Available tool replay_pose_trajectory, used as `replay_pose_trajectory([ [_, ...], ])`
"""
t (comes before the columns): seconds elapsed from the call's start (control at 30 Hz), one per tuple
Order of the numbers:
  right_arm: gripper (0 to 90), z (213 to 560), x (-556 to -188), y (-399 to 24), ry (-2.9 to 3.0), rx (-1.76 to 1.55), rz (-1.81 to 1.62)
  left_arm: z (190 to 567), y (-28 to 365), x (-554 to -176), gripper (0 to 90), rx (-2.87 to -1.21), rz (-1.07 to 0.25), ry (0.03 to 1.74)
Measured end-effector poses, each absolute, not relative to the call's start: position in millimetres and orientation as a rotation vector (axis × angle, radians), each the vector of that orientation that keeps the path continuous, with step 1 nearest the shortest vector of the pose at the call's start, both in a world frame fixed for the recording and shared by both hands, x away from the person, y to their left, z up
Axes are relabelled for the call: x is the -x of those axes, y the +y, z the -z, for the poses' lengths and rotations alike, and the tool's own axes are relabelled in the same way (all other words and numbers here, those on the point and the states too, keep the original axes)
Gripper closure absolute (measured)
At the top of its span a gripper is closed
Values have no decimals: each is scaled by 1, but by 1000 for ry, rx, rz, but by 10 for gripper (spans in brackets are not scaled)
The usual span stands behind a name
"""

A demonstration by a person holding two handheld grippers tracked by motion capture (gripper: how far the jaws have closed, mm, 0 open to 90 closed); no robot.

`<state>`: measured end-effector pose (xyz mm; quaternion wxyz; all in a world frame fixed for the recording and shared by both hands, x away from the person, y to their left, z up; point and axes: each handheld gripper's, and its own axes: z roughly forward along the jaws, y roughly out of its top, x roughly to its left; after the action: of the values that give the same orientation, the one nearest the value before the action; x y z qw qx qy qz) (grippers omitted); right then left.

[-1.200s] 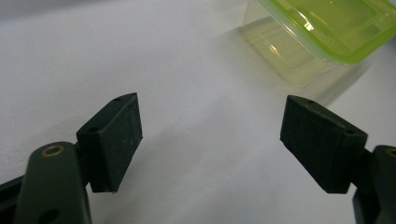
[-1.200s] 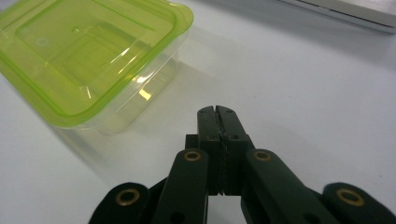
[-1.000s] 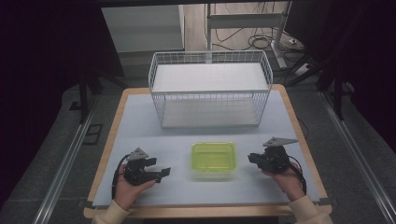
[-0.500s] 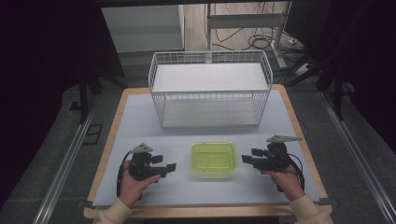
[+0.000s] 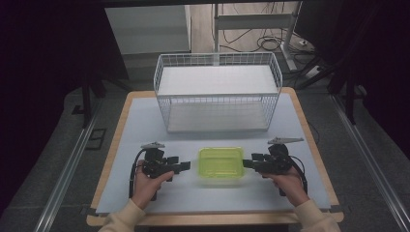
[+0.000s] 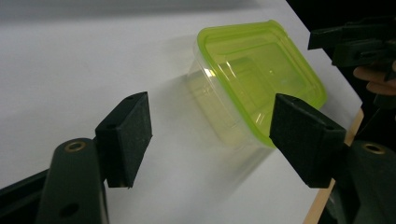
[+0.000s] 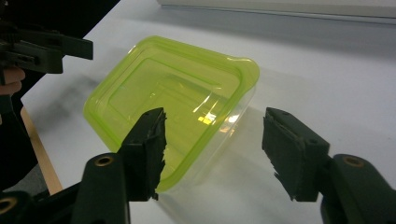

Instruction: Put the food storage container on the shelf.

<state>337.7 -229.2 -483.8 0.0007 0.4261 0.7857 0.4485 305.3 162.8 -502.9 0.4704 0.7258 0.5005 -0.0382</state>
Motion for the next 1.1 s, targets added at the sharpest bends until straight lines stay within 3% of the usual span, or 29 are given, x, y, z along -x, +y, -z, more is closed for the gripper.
replay_pose_trajectory([
  [0.43,490,493,-349,-222,2476,-1457,-1407,512,140,-330,333,-1761,226,1254],
  [0.67,566,497,-351,-221,2502,-1493,-1423,518,132,-335,401,-1778,276,1264],
  [0.9,610,502,-353,-223,2511,-1551,-1434,524,132,-335,537,-1749,345,1265],
  [1.1,695,507,-355,-221,2526,-1591,-1465,525,129,-333,704,-1748,372,1232],
])
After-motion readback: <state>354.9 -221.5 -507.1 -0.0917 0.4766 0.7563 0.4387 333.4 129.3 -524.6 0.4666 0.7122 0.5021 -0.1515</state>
